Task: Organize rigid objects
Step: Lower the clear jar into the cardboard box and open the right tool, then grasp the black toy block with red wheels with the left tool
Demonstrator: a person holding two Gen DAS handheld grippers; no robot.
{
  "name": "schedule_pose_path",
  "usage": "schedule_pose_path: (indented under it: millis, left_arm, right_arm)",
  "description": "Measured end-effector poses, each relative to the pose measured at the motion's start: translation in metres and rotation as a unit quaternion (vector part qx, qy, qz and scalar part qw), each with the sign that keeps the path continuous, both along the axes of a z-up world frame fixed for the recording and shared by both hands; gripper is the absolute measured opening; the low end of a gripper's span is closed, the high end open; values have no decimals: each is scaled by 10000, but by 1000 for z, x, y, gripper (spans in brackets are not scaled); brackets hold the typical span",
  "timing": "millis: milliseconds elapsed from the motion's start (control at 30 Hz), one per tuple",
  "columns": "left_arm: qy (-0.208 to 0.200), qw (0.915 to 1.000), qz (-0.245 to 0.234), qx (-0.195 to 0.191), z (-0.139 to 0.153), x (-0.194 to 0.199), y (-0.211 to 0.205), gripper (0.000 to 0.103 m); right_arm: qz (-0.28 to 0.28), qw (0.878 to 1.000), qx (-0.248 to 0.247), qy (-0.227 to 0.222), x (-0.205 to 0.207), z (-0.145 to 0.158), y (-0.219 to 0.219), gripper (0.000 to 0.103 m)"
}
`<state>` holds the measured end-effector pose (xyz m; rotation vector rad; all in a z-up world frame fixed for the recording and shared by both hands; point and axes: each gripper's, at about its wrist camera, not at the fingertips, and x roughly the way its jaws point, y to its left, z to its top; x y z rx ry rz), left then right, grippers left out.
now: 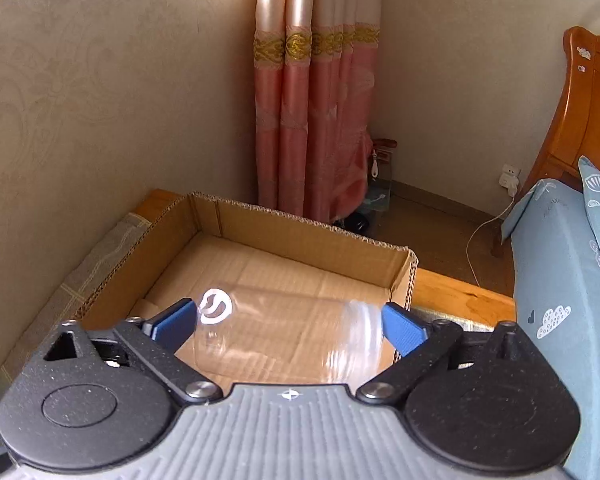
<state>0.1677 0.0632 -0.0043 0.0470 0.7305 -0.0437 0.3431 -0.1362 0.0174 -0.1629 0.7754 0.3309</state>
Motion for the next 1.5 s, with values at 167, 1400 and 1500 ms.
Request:
schedule_pose_path:
  millis: [167, 1400, 1500]
  left_arm:
    - [12, 10000, 44, 14, -3, -4, 3, 100]
    - [218, 9995, -149, 176, -48, -45, -2, 100]
    - [197, 9994, -107, 248, -49, -47, 0, 100]
  right_arm:
    - [-5, 9999, 43, -133, -3, 7, -2, 103]
    - [166, 9991, -393, 23, -233, -85, 2, 103]
    - [136, 9977, -652, -95, -236, -94, 18, 103]
